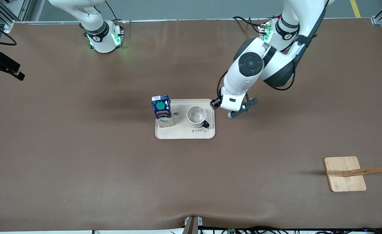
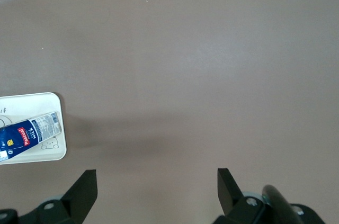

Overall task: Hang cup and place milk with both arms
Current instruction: 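Reach the left gripper down to the white mug's rim on the tray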

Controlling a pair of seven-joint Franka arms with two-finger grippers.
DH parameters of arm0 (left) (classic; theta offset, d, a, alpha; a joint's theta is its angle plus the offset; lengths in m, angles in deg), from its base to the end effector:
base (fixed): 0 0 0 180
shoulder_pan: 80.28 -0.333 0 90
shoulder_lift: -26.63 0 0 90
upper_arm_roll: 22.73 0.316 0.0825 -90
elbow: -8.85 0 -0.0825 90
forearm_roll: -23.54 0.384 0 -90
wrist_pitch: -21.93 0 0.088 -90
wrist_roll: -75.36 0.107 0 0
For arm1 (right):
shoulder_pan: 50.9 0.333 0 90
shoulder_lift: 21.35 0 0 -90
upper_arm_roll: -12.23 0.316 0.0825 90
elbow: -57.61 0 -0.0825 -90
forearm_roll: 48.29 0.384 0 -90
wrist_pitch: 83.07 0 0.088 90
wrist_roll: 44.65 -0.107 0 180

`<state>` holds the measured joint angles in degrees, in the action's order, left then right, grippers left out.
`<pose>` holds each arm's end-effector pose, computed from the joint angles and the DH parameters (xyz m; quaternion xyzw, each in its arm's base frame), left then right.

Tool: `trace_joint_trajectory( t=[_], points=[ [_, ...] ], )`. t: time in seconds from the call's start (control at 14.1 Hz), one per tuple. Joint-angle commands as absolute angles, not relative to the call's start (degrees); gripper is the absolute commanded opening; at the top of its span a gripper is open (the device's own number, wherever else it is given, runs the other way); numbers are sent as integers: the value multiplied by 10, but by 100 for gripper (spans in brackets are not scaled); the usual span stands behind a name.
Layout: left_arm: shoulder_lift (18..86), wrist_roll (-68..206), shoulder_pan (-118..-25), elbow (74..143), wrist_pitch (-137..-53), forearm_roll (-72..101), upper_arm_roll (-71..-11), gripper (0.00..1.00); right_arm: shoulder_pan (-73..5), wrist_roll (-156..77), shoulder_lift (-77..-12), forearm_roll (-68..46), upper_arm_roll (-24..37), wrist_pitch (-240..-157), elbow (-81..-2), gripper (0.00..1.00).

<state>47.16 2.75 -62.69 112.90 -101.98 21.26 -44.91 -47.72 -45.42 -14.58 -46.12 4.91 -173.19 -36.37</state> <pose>0.5000 -0.3954 0.3576 0.9493 0.3033 -0.0651 0.0516 0.5164 -0.0377 0.6548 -0.9985 0.0421 -0.0257 0.0257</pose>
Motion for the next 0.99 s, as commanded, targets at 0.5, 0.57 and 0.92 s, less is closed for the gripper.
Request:
trace_joint_trajectory(
  t=[0.5, 0.57, 0.92],
  points=[
    [584, -123, -573, 1104, -1123, 302, -446, 57, -487, -449, -183, -452, 58, -1733, -334, 100],
    [593, -130, -571, 1099, -1131, 303, -446, 57, -487, -449, -192, -452, 58, -1735, -334, 100],
    [612, -133, -560, 1097, -1138, 303, -445, 49, -491, -447, -269, -458, 58, -1737, -330, 100]
  ],
)
